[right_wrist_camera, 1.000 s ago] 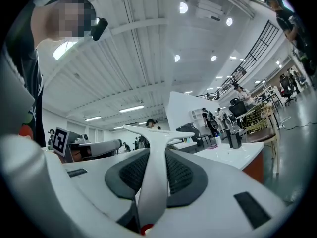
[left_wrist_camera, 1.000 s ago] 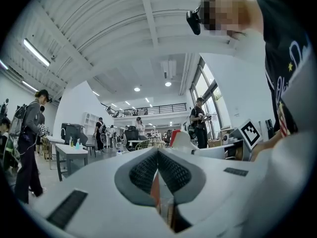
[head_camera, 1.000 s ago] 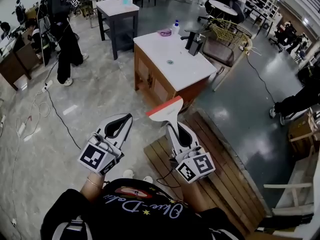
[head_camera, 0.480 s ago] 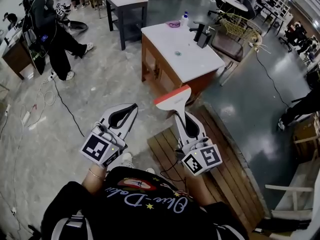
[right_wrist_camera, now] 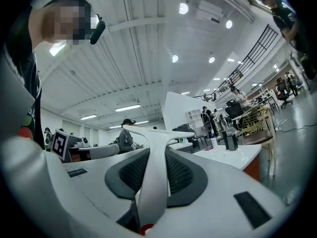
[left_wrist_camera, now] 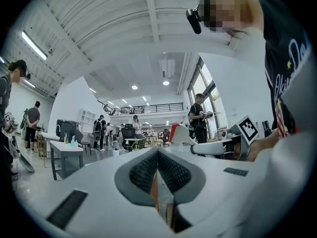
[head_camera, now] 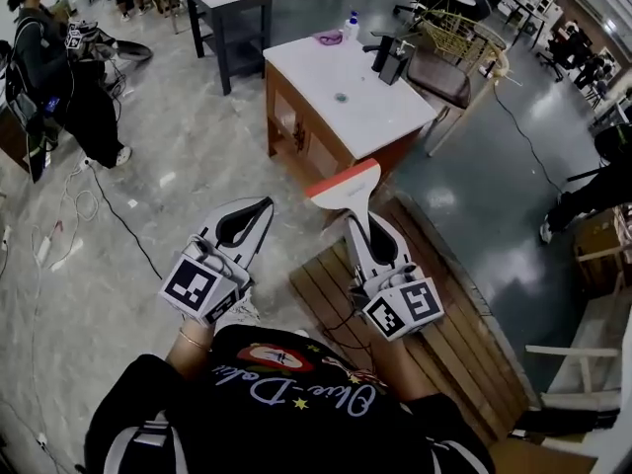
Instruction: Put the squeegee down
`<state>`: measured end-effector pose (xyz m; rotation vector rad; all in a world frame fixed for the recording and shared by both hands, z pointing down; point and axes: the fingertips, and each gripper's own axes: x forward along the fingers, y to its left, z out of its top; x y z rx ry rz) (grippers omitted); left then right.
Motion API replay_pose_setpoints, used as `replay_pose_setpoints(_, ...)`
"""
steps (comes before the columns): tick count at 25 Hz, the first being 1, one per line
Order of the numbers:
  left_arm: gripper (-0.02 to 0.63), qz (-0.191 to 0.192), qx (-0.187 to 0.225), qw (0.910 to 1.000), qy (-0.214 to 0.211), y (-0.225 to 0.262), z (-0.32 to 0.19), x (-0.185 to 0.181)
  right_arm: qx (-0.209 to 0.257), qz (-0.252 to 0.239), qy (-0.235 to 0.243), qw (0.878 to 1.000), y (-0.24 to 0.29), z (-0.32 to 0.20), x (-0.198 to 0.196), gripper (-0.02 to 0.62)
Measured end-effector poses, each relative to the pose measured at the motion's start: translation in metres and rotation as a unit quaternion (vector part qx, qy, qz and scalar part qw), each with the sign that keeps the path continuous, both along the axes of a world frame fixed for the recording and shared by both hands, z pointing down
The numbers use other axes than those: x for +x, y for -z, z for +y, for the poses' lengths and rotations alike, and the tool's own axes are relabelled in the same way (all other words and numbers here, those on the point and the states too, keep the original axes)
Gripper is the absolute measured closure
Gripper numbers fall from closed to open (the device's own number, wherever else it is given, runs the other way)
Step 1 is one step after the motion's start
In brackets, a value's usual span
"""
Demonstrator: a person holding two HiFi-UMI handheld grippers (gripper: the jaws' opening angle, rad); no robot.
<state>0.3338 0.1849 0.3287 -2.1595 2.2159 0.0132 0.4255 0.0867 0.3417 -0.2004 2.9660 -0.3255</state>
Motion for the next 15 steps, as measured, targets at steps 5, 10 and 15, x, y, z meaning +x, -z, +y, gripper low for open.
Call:
replay_pose_setpoints(5,0.611,0.009,-0.001,0.9999,-0.01,-0.002,-0.007,-0.025,-0.001,0.007,-0.015,1.0,0.002,-0.003,-0.018,0.487)
replay_pose_setpoints(10,0.611,0.017,-0.002,0.9997,-0.019,-0.005,-0.016,-0.046,-0.001,0.016,-0.022,1.0,0.001,-0.009,-0.038,0.486)
replay_pose_setpoints(15,0.611,0.022,-0.006,0.9996,-0.019,-0.007,-0.021,-0.066,-0.002,0.022,-0.023,0.999,-0.002,-0.014,-0.058,0.486)
